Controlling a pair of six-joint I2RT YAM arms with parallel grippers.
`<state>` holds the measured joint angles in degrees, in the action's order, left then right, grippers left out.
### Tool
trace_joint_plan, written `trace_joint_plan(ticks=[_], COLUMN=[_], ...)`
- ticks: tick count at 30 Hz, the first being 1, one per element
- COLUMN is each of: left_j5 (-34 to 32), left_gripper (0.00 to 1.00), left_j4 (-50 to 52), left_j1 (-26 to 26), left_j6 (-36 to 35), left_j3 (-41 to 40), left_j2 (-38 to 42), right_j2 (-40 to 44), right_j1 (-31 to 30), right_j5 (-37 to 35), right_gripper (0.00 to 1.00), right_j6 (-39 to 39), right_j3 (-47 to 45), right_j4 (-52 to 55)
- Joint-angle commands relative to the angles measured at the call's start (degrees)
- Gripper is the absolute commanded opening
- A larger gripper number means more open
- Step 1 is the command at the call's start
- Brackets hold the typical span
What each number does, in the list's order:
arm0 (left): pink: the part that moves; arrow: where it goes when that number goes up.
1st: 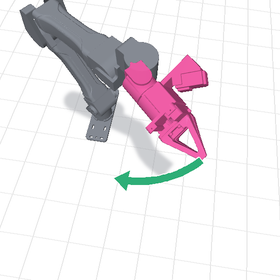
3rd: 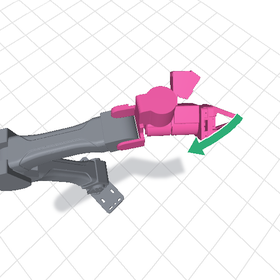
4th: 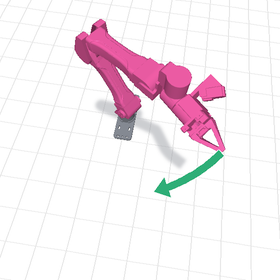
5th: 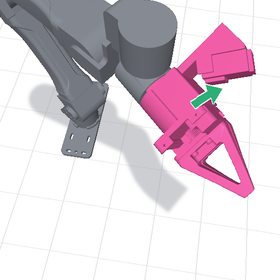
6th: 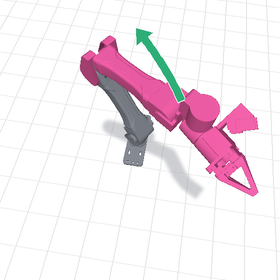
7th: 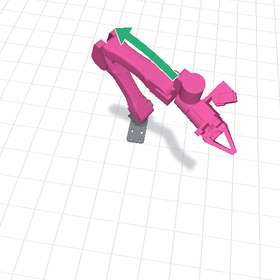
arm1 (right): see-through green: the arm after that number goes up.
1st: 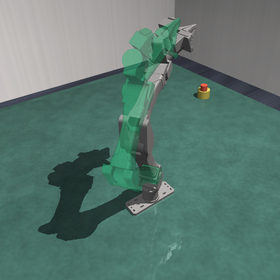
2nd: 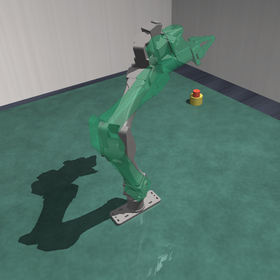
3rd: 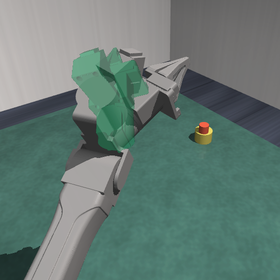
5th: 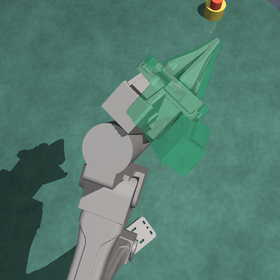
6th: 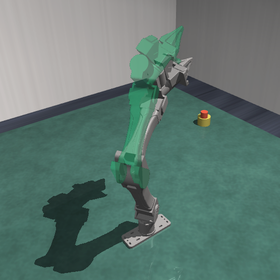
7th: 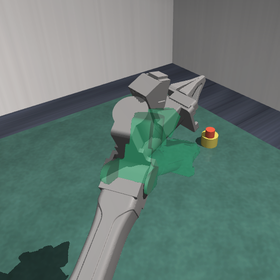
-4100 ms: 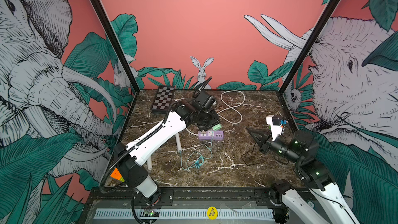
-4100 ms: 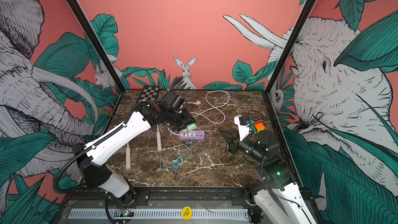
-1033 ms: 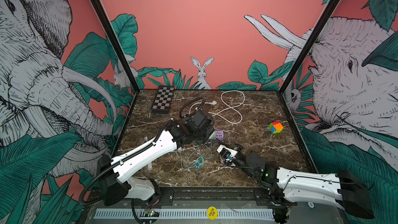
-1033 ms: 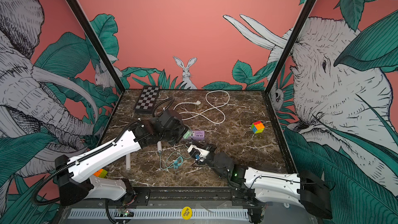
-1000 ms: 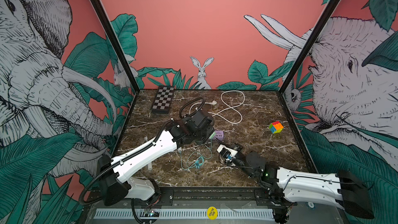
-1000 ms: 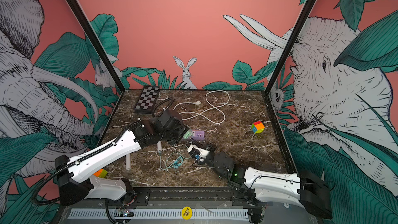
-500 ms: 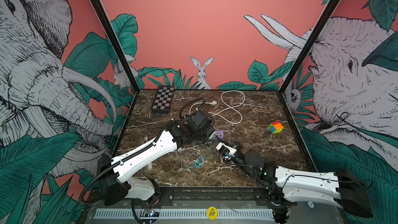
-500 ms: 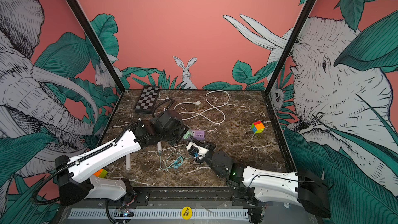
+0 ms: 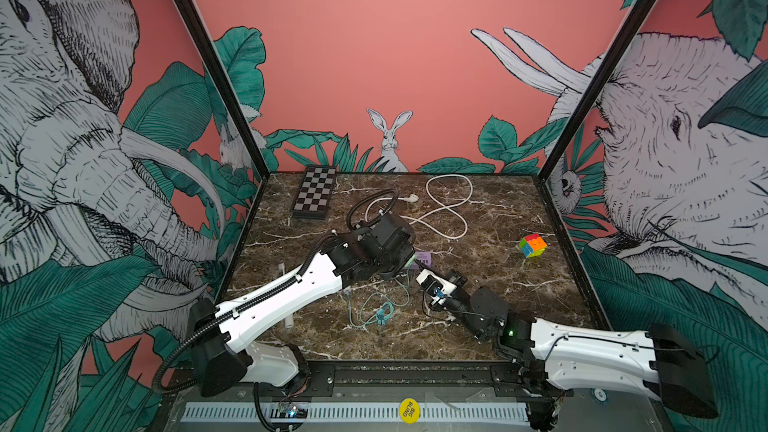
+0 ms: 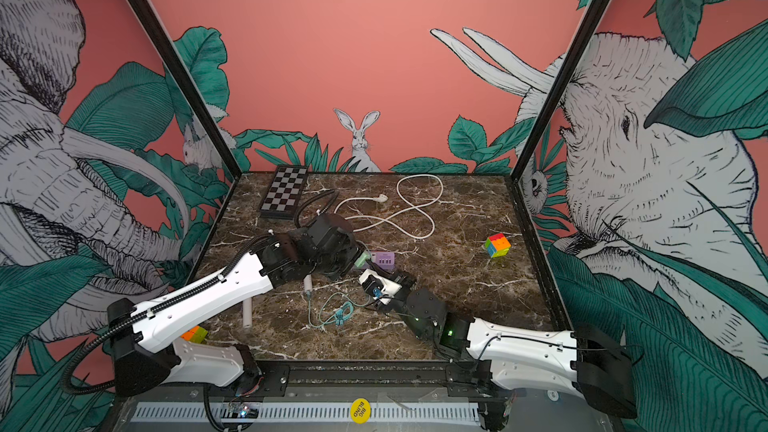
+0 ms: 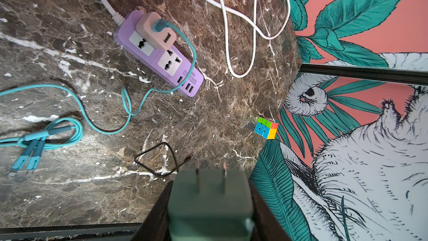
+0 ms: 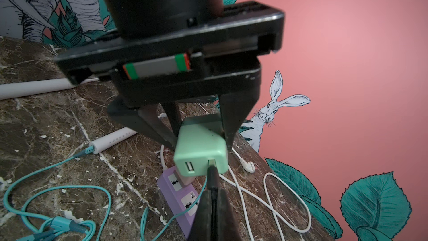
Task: Charge the electric toothbrush
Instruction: Insert the charging cable into the plug.
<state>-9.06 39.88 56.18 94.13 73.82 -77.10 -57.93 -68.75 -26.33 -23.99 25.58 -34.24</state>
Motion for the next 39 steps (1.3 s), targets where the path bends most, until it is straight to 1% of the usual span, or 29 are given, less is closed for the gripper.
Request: trace_joint_plan(ticks=[1,4,9,13,16,18,19,20,21,22,25,27,28,30,33,36,39], left_j5=[-0.21,0.69,2.96,3.51,3.68,2.69,1.63,0.8,-0.36,-1.25,-1.3,-0.67,-0.52,-0.31,1.35,2.37,1.6], left_gripper=[0.0,0.0,0.0,0.0,0.0,0.0,0.0,0.0,0.0,0.0,0.0,0.0,0.0,0.0,0.0,0.0,0.0], left_j4=[0.62,-0.13,-2.06,-2.57,-3.14,-2.63,-2.18,-2.09,-1.77,-0.82,-1.27,-2.4,-3.17,-4.77,-11.6,-19.42,-24.04], left_j1=[0.66,0.99,1.71,2.15,2.11,2.17,2.18,2.1,2.01,1.77,0.06,-0.91,-1.15,-1.25,-1.25,-1.25,-1.16], left_j6=[0.32,0.62,1.45,1.85,2.19,2.5,2.79,2.95,3.07,3.16,2.97,2.51,2.1,1.98,1.31,1.82,0.89], left_j3=[-0.83,-0.95,-1.02,-1.05,-1.99,-2.59,-3.08,-3.47,-3.84,-4.01,-4.89,-5.51,-5.81,-6.27,-8.71,-12.5,-14.87], left_j2=[1.59,1.39,1.24,2.03,2.83,3.65,4.27,4.85,5.5,5.96,7.14,7.45,7.35,7.08,6.88,7.68,9.17], right_j2=[-0.53,-2.64,-7.32,-10.11,-10.24,-8.33,-6.7,-4.58,-2.0,1.14,9.56,13.32,14.45,15.01,13.2,9.79,6.73], right_j1=[-0.51,-0.77,-0.84,-0.79,-0.69,-0.69,-0.73,-0.77,-0.78,-0.76,-0.78,-0.78,-0.75,-0.68,-0.59,-0.12,2.07], right_j5=[-1.34,-2.05,-2.37,-2.88,-3.73,-3.72,-3.53,-2.79,-1.75,-0.77,-0.31,-0.01,-0.49,1.71,3.99,3.67,6.17], right_gripper=[0.0,0.0,0.0,0.0,0.0,0.0,0.05,0.18,0.35,0.43,0.58,0.65,0.68,0.71,0.76,0.81,0.82], right_j6=[2.49,1.25,-0.31,-1.53,-2.71,-2.84,-2.38,-1.43,0.24,1.98,7.73,11.13,14.06,19.51,30.38,40.43,47.82], right_j3=[2.39,2.72,1.84,1.05,2.02,2.48,2.56,2.46,2.21,2.23,1.79,1.06,1.25,2.12,2.45,3.26,3.62], right_j4=[-2.21,-3.83,-10.67,-16.02,-16.07,-13.88,-12.03,-10.04,-6.86,-3.17,6.24,9.45,11.28,13.21,9.12,6.19,3.81])
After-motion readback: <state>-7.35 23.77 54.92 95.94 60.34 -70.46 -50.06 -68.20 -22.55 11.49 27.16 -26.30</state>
